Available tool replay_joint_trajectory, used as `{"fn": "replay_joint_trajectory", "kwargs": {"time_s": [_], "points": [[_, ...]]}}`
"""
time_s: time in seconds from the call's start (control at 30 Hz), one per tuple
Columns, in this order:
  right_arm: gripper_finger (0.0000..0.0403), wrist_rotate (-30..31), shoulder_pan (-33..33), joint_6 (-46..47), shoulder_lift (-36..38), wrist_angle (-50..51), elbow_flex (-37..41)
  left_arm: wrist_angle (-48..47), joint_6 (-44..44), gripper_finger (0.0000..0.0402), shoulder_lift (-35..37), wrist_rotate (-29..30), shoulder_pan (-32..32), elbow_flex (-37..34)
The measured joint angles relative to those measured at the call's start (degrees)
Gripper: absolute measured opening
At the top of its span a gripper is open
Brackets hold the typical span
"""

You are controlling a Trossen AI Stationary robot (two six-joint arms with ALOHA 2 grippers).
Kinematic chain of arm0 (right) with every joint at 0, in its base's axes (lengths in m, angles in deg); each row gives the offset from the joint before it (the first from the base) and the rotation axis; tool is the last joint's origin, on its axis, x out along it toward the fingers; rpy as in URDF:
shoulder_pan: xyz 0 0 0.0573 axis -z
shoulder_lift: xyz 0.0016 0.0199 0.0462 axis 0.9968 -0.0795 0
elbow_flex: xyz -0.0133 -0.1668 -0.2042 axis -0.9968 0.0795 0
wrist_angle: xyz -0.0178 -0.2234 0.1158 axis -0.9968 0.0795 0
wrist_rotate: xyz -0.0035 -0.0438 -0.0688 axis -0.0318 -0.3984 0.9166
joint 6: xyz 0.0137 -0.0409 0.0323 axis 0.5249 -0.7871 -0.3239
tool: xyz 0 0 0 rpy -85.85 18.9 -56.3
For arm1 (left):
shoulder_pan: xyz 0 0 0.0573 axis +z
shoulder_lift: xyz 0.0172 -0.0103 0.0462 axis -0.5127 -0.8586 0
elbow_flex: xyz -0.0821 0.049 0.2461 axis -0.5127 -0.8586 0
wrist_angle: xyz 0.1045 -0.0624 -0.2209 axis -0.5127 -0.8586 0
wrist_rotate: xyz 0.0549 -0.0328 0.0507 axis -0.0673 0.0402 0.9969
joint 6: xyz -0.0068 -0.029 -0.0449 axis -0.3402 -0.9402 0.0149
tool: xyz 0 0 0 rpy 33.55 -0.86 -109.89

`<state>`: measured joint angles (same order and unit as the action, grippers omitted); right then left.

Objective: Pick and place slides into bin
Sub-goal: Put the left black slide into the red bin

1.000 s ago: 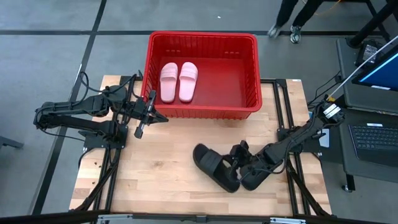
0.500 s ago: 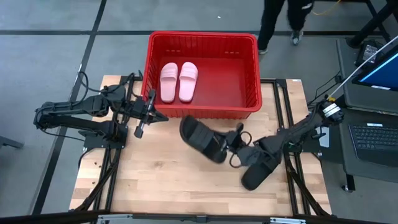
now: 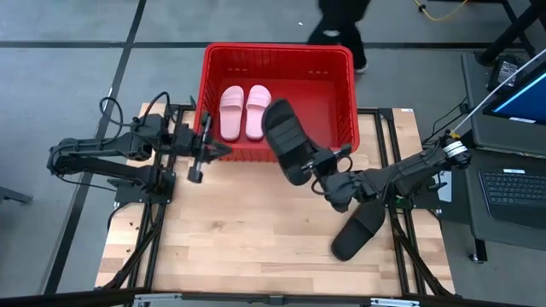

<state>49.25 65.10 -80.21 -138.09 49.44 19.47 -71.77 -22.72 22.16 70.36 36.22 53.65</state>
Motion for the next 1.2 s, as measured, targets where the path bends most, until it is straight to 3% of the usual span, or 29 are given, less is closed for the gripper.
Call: {"fn": "replay_joint_trajectory", "kwargs": {"time_s": [0.1,0.5,0.77,0.97,1.2], "points": [[0.0008,1.42,-0.02,0.06,0.0,0.02,-0.12,1.71,2.57,0.003,-1.93,8.02,-1.63,0.0],[0.0008,1.89,1.73,3.16,-0.33,-0.75,-0.12,10.69,18.61,0.0099,-11.34,18.05,-9.61,0.0],[0.0008,0.65,3.8,4.69,-0.33,-0.9,-0.12,16.91,32.8,0.0146,-15.25,32.94,-16.12,0.0],[0.0008,-1.4,5.12,4.83,-0.33,-0.99,-0.12,20.8,36.49,0.0177,-19.89,43.74,-17.19,2.16],[0.0008,-2.76,5.89,5.11,-0.35,-1.3,-0.12,20.55,38.29,0.0184,-26.66,45.64,-17.21,7.97]]}}
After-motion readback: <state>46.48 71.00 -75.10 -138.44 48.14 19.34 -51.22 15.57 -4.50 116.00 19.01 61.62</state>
